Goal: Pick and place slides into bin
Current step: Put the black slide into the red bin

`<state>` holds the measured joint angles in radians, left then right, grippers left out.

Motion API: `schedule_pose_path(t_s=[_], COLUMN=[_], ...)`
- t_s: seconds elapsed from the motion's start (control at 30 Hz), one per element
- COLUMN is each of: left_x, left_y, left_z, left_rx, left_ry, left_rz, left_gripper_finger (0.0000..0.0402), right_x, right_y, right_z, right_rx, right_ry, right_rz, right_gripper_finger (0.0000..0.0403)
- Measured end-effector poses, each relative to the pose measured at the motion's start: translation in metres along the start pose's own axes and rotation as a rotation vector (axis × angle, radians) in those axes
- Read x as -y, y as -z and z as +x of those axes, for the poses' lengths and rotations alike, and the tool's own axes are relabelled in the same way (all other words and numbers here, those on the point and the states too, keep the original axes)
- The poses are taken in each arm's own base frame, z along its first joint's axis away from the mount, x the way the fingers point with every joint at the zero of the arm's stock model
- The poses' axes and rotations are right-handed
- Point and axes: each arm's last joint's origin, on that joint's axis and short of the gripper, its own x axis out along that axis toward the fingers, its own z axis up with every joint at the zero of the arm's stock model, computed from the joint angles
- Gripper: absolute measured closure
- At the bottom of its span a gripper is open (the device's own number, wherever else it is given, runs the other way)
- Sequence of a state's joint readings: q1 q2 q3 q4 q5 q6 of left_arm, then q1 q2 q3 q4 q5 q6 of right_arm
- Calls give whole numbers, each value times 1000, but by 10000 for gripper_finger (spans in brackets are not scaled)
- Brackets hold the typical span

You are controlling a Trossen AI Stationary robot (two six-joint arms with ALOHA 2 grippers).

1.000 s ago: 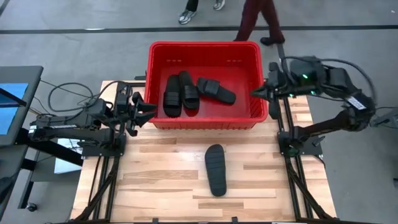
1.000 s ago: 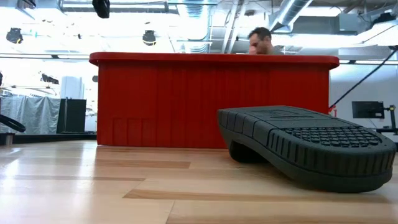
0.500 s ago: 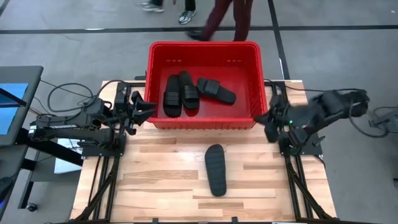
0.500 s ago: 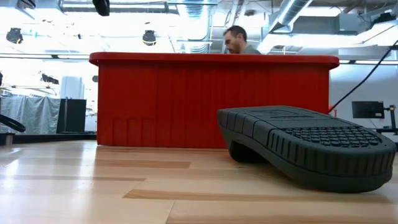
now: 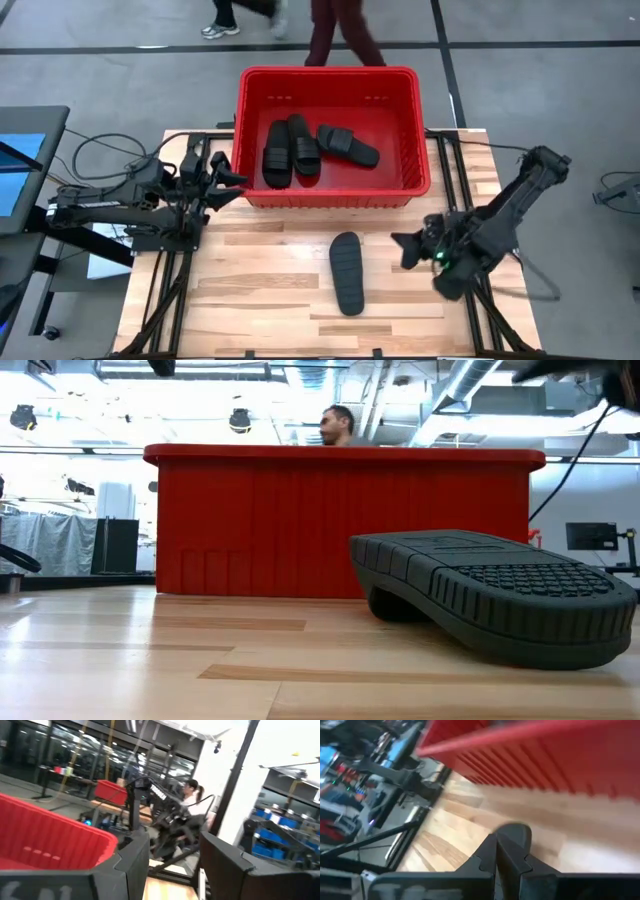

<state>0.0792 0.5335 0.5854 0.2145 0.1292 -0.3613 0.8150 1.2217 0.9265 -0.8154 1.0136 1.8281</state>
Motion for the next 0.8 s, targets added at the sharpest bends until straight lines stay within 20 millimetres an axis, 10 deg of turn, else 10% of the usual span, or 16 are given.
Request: schedule_pose_path(t_s=[0.33,0.8], left_x=[0,0], left_y=[5,6], left_z=[0,0], left_rx=[-66,-80], left_ry=[38,58], left_rz=[-19,-56], left_gripper_finger=[239,239], right_x=[14,-3], right_y=[52,34], right_z=[53,110], right_rx=[0,-196], right_ry=[92,68], right_rz=[87,-64], right_gripper_finger=[387,263])
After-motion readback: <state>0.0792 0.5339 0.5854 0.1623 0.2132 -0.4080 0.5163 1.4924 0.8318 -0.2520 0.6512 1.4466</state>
